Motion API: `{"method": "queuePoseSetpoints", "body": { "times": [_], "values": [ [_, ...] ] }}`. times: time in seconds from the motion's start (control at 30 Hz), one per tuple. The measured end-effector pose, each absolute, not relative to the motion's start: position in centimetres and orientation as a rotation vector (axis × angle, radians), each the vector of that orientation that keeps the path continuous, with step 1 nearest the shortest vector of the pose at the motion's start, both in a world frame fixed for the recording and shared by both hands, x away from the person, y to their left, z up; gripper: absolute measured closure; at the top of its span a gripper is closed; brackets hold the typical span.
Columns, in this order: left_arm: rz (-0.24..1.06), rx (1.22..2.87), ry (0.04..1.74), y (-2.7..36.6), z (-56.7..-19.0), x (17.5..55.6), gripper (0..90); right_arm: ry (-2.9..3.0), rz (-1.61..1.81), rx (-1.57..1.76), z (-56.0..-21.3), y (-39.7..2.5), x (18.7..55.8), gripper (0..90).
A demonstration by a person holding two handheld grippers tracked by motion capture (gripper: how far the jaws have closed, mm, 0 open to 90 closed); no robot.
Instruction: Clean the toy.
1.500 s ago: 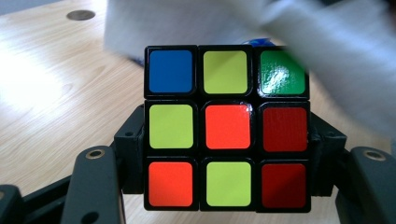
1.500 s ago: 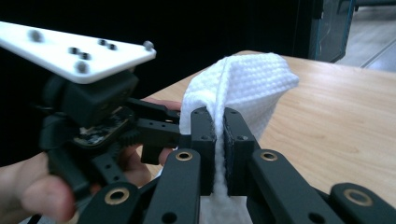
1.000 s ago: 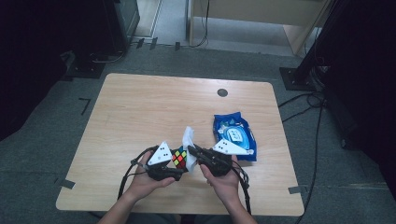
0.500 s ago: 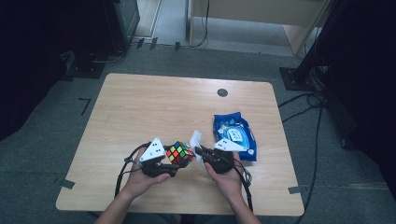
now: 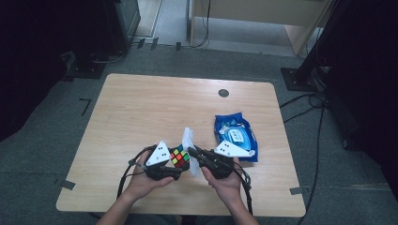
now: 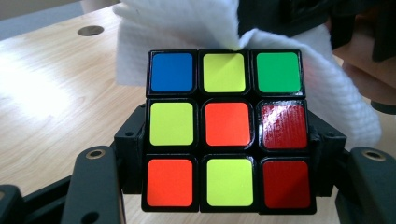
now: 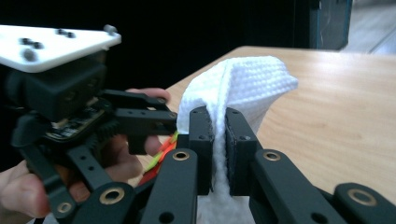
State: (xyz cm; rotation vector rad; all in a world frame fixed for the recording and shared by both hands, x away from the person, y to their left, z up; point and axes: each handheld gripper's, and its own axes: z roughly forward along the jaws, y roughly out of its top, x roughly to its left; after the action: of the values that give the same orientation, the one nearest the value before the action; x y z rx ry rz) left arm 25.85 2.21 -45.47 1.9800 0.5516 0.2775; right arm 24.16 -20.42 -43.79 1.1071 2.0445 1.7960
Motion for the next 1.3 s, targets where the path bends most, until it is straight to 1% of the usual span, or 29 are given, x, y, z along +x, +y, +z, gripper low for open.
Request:
{"method": "queuePoseSetpoints", "body": {
  "times": [0.23, 0.33, 0.37, 0.47, 0.6, 0.63, 0.67, 0.7, 0.73, 0.77, 0.8, 0.87, 1.0, 1.1, 1.13, 1.23, 1.3],
  "values": [
    [0.267, 1.948, 0.559, 2.8, -45.2, 26.0, 34.1, 2.067, 1.73, 1.199, -45.0, -21.1, 25.1, 83.8],
    [0.269, 1.94, 0.562, 2.9, -45.1, 26.1, 34.1, 2.1, 1.621, 1.257, -46.4, -21.4, 25.9, 83.9],
    [0.265, 1.931, 0.565, 3.0, -45.1, 26.1, 34.1, 2.1, 1.621, 1.257, -46.4, -21.4, 25.9, 83.9],
    [0.276, 1.919, 0.578, 3.4, -44.8, 26.3, 34.1, 2.124, 1.498, 1.348, -48.3, -22.0, 26.8, 84.8],
    [0.279, 1.914, 0.619, 3.9, -44.8, 26.7, 34.1, 2.108, 1.466, 1.408, -48.7, -22.8, 27.2, 84.1],
    [0.283, 1.909, 0.639, 4.1, -44.9, 26.8, 34.1, 2.101, 1.462, 1.419, -48.7, -23.0, 27.2, 81.1],
    [0.284, 1.906, 0.655, 4.2, -44.9, 27.0, 34.0, 2.058, 1.46, 1.431, -48.5, -23.2, 27.2, 66.9],
    [0.281, 1.899, 0.676, 4.3, -44.9, 27.1, 34.1, 2.047, 1.462, 1.43, -48.3, -23.2, 27.1, 64.8],
    [0.277, 1.893, 0.689, 4.5, -44.9, 27.2, 34.1, 2.047, 1.462, 1.43, -48.3, -23.2, 27.1, 64.8],
    [0.274, 1.888, 0.696, 4.6, -44.8, 27.3, 34.0, 2.064, 1.523, 1.398, -48.1, -22.9, 26.7, 60.7],
    [0.277, 1.885, 0.705, 4.7, -44.8, 27.4, 34.0, 2.064, 1.523, 1.398, -48.1, -22.9, 26.7, 60.7],
    [0.285, 1.877, 0.727, 4.9, -44.8, 27.5, 34.0, 2.111, 1.572, 1.344, -48.0, -22.0, 26.3, 56.2],
    [0.27, 1.865, 0.731, 5.1, -44.7, 27.7, 34.0, 2.177, 1.623, 1.258, -48.0, -19.9, 25.3, 44.1],
    [0.268, 1.857, 0.747, 5.1, -44.8, 27.8, 34.0, 2.184, 1.669, 1.286, -48.2, -18.9, 25.0, 36.9],
    [0.26, 1.853, 0.748, 5.1, -44.9, 27.9, 34.0, 2.181, 1.701, 1.314, -48.3, -18.2, 24.7, 33.2],
    [0.253, 1.841, 0.77, 4.9, -45.0, 27.8, 34.0, 2.169, 1.743, 1.322, -48.2, -17.6, 24.5, 31.1],
    [0.241, 1.835, 0.776, 4.8, -45.1, 27.9, 33.9, 2.16, 1.758, 1.308, -48.1, -17.1, 24.2, 31.2]
  ]
}}
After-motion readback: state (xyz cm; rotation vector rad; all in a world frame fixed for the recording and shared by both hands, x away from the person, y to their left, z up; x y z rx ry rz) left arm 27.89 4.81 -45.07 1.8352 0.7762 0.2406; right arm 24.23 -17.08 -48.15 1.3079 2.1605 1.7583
